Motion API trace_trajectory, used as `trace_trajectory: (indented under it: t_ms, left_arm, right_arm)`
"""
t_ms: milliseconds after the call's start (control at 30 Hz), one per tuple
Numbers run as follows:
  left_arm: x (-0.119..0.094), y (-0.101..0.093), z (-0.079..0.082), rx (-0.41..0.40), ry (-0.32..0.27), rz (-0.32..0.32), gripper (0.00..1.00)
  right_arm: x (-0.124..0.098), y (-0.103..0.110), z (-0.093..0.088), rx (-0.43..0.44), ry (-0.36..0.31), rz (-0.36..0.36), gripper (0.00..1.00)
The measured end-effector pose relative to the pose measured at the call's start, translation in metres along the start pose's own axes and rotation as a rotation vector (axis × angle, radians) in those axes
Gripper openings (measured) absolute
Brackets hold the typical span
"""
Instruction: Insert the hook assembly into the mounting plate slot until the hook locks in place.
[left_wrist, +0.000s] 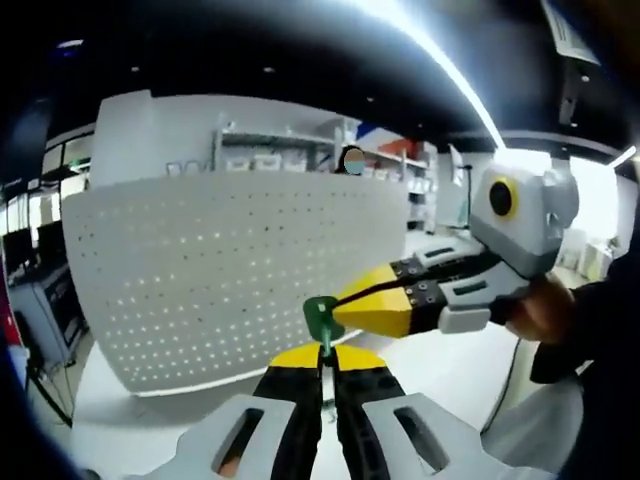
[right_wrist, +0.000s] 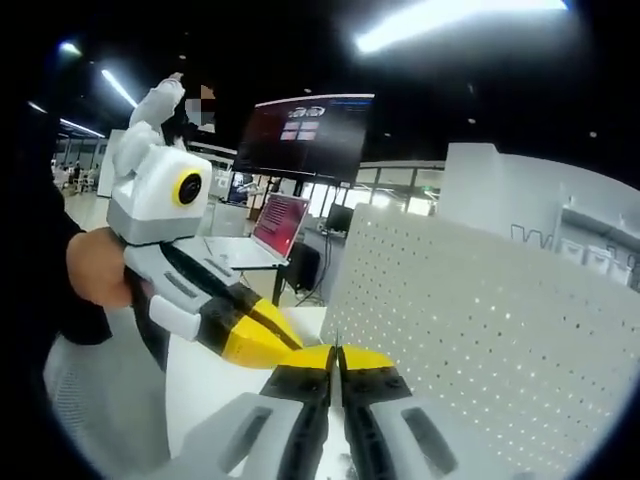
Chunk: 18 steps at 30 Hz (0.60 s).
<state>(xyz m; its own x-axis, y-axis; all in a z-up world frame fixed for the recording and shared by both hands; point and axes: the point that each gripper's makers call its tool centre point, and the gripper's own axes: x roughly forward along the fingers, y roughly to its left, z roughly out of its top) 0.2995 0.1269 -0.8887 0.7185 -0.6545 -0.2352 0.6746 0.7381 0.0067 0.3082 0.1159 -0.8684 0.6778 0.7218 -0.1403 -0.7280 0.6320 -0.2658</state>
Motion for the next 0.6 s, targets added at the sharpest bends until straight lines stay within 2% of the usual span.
trace_trajectory:
  t_ms: [133, 267, 367, 500, 600]
  left_arm:
    - [0.0001, -0.0032, -0.0006, 0.029, 0.009, 0.011, 0.02]
    - [-0.001, -0.0012, 0.0005, 0.024, 0.001, 0.015, 0.02]
    - [-0.0011, -0.0003, 0.0025, 0.015, -0.018, 0.029, 0.03]
    - [-0.0017, -0.0021, 0.0051, 0.08, -0.045, 0.071, 0.03]
    - [-0.0038, -0.001, 0.0087, 0.1, -0.081, 0.09, 0.04]
  right_arm:
    - [0.0017, 0.0001, -0.0014, -0.006, 0.009, 0.0, 0.0]
    - [0.0004, -0.001, 0.0005, 0.042, -0.011, 0.004, 0.0]
    - [0.0005, -0.0015, 0.0027, 0.054, -0.016, 0.003, 0.0]
    - [0.0007, -0.0037, 0.003, 0.096, -0.021, 0.005, 0.0]
    - [-0.0002, -0.0046, 0.004, 0.142, -0.033, 0.011, 0.0]
